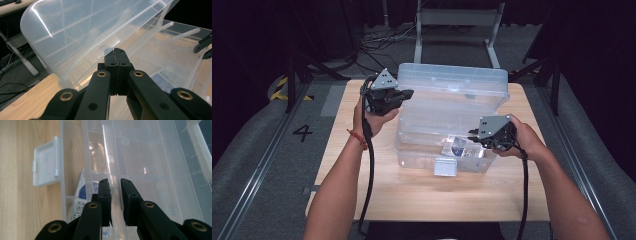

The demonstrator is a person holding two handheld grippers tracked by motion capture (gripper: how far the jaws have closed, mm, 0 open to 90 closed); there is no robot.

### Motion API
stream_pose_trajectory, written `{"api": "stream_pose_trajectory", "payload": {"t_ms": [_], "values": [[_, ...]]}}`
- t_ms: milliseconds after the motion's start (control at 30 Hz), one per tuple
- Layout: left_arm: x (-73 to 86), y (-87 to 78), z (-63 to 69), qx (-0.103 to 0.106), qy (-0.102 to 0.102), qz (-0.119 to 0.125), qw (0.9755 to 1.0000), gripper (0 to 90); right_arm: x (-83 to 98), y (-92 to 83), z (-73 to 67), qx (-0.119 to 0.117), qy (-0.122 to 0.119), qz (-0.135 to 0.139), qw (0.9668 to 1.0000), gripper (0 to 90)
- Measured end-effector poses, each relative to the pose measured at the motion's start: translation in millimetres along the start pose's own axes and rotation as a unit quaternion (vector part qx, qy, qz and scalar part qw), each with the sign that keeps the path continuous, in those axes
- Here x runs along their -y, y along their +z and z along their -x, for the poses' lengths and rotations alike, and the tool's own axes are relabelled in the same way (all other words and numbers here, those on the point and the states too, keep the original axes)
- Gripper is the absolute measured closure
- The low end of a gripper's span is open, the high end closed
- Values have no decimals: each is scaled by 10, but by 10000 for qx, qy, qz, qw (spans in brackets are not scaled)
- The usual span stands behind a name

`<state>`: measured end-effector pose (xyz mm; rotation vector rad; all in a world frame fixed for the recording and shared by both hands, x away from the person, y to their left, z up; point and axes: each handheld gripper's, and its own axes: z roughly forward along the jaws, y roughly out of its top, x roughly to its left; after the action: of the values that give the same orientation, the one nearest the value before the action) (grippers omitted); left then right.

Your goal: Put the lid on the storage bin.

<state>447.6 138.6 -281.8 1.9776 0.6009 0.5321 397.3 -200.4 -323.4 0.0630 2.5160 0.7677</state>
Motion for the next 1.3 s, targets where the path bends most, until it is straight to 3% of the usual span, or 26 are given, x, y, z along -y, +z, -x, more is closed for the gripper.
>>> {"api": "stream_pose_trajectory", "payload": {"t_ms": [200, 267, 767, 1000, 1133, 1300], "values": [[79, -35, 40, 49, 37, 40, 10000, 896, 88, -59, -69, 19, 111, 158, 9998, 774], [93, -44, 55, 50, 64, 14, 10000, 897, 117, -84, -71, 44, 53, 118, 9999, 772], [182, -108, 180, 55, 347, -89, 9993, 897, 273, -273, -129, 17, 260, 105, 9996, 717], [235, -97, 239, 84, 439, -176, 9988, 897, 396, -407, -142, -21, 468, 256, 9986, 668], [276, -109, 282, 95, 479, -139, 9987, 897, 533, -522, -140, 84, 750, 449, 9961, 613], [310, -123, 305, 143, 492, -165, 9985, 896, 650, -610, -147, 170, 943, 504, 9941, 595]]}}
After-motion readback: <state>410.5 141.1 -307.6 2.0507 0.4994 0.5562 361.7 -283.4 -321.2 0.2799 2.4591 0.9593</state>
